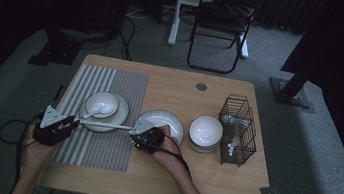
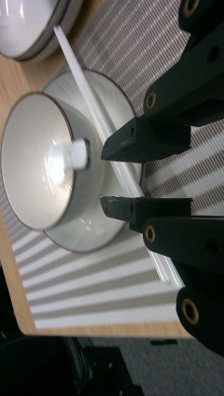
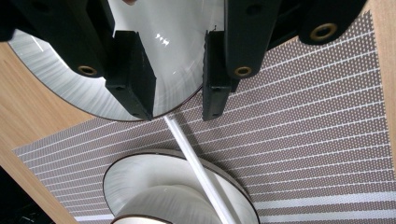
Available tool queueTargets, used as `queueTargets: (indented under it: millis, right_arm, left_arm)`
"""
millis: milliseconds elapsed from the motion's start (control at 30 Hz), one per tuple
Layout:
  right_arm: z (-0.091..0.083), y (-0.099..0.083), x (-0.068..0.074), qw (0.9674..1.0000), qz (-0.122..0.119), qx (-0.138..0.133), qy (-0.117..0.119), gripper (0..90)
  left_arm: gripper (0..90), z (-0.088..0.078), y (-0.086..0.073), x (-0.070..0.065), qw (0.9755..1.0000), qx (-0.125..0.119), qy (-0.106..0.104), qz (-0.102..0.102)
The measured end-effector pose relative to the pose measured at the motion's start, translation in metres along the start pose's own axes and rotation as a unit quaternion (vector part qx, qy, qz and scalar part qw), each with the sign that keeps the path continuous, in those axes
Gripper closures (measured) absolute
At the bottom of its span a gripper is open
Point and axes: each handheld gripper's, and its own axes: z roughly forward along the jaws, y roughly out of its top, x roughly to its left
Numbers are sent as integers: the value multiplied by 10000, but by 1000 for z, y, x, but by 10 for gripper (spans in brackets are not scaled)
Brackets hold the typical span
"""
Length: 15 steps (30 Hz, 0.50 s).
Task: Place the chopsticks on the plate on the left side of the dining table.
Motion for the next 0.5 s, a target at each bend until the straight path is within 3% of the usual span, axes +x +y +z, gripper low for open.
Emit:
queueTargets:
  millis: [300, 500]
  right_arm:
    - [-3, -3, 0, 10000, 47, -37, -17, 643]
    - [-2, -5, 0, 9999, 106, -36, -19, 643]
  left_arm:
    - [713, 3, -5, 21, 9988, 107, 426, -203]
    - [706, 8, -10, 39, 9962, 263, 770, -327]
